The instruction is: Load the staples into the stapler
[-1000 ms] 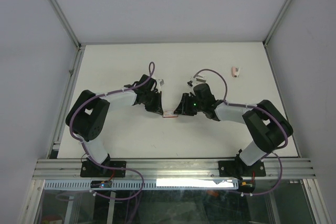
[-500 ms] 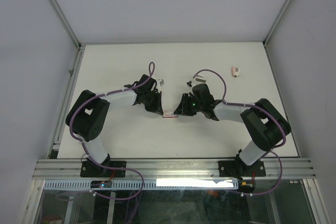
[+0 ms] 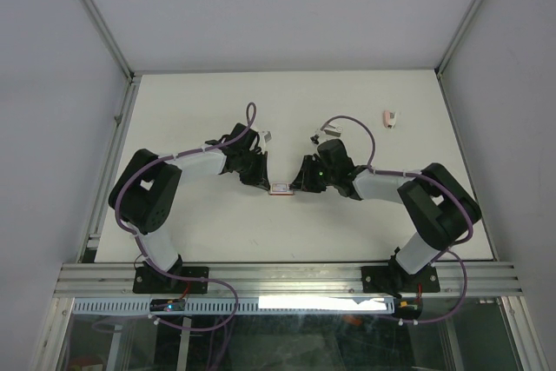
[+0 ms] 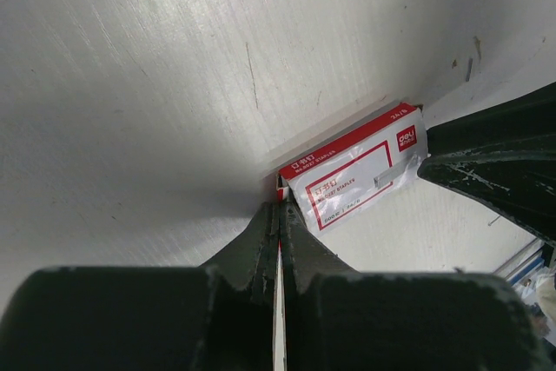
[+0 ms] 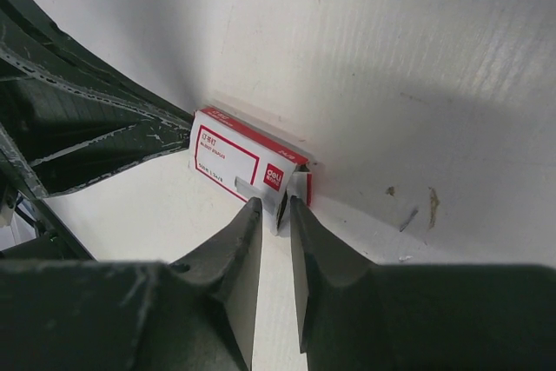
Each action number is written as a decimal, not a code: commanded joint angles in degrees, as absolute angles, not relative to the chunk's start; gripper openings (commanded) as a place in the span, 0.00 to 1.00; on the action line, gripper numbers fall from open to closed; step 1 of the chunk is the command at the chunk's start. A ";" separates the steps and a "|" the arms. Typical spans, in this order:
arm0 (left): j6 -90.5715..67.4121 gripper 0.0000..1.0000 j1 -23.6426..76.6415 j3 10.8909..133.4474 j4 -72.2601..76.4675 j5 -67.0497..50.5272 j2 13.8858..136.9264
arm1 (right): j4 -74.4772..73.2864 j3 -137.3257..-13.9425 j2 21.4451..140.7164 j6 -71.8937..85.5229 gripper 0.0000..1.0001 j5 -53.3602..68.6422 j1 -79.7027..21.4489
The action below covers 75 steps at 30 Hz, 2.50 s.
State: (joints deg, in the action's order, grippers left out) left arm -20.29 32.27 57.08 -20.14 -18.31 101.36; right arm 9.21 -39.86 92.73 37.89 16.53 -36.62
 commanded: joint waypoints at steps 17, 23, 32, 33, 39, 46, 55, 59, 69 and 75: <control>-19.22 0.00 32.77 58.14 -21.62 -15.78 99.92 | 11.53 -42.41 94.49 39.66 0.05 15.49 -37.66; -19.49 0.00 32.72 57.92 -21.62 -13.07 99.08 | 10.05 -42.78 94.23 39.77 0.00 13.45 -37.62; -19.86 0.00 32.78 57.96 -22.15 -9.31 98.53 | 8.49 -43.11 93.53 39.11 0.00 11.69 -37.67; -19.95 0.00 32.77 58.00 -22.21 -9.10 98.45 | 8.40 -43.15 93.53 39.05 0.00 11.61 -37.65; -20.13 0.00 32.64 57.96 -22.32 -7.56 98.04 | 8.09 -43.20 93.35 38.86 0.00 11.08 -37.60; -20.55 0.00 31.74 58.06 -22.67 -5.81 97.58 | 7.03 -43.69 92.90 38.13 0.00 9.81 -37.55; -21.03 0.00 27.01 58.05 -22.76 -7.03 96.55 | 3.73 -46.45 92.86 35.26 0.00 8.69 -35.91; -20.92 0.00 24.95 58.01 -22.89 -6.42 95.62 | 3.00 -46.71 92.26 34.27 0.00 9.57 -33.43; -20.32 0.35 22.42 59.00 -24.17 -5.37 94.00 | 1.82 -46.54 88.56 30.09 0.50 12.02 -28.57; -18.79 0.85 22.24 57.88 -23.32 1.79 86.76 | -2.99 -47.24 79.89 23.72 0.73 7.14 -27.05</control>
